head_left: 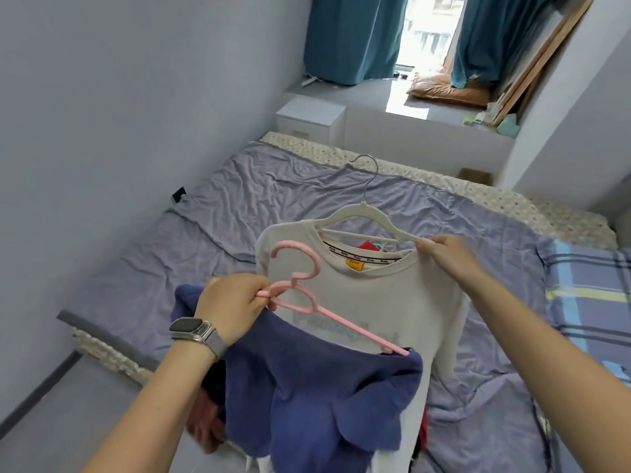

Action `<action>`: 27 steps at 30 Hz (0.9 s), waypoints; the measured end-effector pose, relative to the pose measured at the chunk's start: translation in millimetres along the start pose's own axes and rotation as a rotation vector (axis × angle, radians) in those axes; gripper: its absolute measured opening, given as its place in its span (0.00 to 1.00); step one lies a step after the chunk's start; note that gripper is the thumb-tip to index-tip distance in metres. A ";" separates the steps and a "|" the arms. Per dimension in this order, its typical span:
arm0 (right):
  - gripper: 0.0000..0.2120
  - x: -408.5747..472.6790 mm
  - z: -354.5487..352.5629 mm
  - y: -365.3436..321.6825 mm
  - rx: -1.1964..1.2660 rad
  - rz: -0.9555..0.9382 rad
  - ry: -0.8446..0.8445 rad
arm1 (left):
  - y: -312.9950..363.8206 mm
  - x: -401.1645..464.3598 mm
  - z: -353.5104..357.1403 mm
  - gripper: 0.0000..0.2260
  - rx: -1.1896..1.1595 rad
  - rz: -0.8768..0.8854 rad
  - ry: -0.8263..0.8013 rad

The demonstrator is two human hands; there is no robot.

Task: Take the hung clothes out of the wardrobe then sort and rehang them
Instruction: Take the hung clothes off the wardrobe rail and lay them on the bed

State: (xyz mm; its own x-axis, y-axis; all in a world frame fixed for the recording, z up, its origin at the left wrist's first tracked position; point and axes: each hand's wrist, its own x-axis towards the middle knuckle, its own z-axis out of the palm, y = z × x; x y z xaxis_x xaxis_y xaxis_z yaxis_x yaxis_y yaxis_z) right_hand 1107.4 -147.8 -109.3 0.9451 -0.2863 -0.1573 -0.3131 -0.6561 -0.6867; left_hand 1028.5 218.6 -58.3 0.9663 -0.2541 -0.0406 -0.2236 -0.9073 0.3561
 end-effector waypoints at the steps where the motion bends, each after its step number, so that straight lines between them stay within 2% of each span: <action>1: 0.25 17.8 2.6 5.5 -0.009 0.017 -0.012 | 2.2 11.0 4.0 0.13 -0.016 -0.020 -0.009; 5: 0.22 79.9 22.2 30.8 -0.067 0.104 -0.041 | 11.1 51.0 25.1 0.12 -0.031 -0.077 -0.032; 8: 0.22 119.7 42.9 63.6 -0.216 0.201 0.014 | 12.1 73.9 43.2 0.12 -0.048 -0.103 -0.046; 11: 0.22 140.6 67.9 82.8 -0.140 0.288 0.017 | 12.4 92.2 62.7 0.13 -0.038 -0.120 -0.052; 12: 0.22 142.4 77.3 84.2 -0.107 0.239 -0.020 | 13.6 96.9 67.9 0.11 -0.015 -0.115 -0.065; 14: 0.16 128.6 88.2 75.8 0.060 0.081 -0.175 | 16.5 104.5 76.7 0.09 0.014 -0.115 -0.093; 17: 0.09 73.3 77.7 54.3 0.362 -0.074 -0.542 | 18.4 114.5 86.5 0.11 -0.003 -0.143 -0.108; 20: 0.13 17.4 63.9 60.5 0.282 -0.194 -0.821 | 25.2 125.3 86.4 0.13 0.033 -0.202 -0.077; 22: 0.10 -9.0 58.4 72.1 0.174 -0.256 -0.818 | 34.7 132.5 84.8 0.12 0.123 -0.229 -0.032; 24: 0.03 -21.1 54.7 78.7 0.135 -0.283 -0.707 | 44.6 138.5 84.5 0.11 0.161 -0.231 0.006; 26: 0.09 -21.9 46.1 78.3 0.145 -0.285 -0.622 | 48.5 141.8 85.7 0.12 0.110 -0.203 0.078; 27: 0.13 -15.1 40.3 78.5 0.142 -0.270 -0.604 | 48.8 141.9 85.5 0.17 0.085 -0.183 0.122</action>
State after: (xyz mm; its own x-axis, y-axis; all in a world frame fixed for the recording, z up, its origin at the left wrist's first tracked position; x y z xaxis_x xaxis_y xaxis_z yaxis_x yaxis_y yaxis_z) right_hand 1072.3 -166.8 -189.4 0.8877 0.3422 -0.3080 -0.0825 -0.5400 -0.8376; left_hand 1143.9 109.6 -126.5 0.9988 -0.0456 0.0177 -0.0487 -0.9608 0.2728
